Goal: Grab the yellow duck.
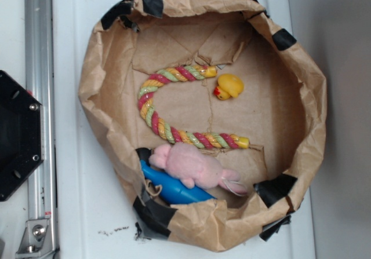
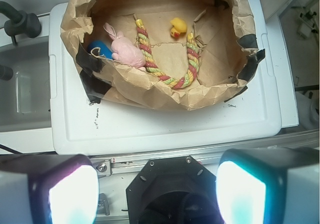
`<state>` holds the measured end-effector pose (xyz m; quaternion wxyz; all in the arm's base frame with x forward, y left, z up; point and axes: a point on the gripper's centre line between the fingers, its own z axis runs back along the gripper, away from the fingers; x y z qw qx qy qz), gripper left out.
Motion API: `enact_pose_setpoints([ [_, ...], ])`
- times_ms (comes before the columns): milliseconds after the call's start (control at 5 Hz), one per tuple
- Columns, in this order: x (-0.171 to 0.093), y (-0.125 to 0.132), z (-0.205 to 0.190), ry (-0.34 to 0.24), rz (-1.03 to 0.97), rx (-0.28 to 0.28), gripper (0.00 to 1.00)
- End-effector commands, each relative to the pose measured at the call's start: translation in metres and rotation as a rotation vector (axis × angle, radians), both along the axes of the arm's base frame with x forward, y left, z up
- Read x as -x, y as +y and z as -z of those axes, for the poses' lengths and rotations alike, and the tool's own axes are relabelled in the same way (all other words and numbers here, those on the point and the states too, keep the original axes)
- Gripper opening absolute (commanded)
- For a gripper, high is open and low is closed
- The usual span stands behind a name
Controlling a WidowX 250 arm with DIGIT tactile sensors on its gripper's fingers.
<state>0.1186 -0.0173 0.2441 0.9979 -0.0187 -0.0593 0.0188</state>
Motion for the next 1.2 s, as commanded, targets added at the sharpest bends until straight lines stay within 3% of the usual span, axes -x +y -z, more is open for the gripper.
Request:
enact_pose_setpoints([
  [0,0.000,0.000,0.000,0.000,0.000,0.000,1.00],
  [200,-0.050,0.004,0.007,-0.100,0.171,-0.015,1.00],
  [400,-0.099,0.013,0.016,-0.169,0.182,0.004,1.00],
  [600,-0.138,0.021,0.059,-0.172,0.211,0.035,1.00],
  [800,-0.168,0.023,0.111,-0.110,0.240,-0.012,1.00],
  [1000,-0.179,0.018,0.164,-0.028,0.282,0.035,1.00],
])
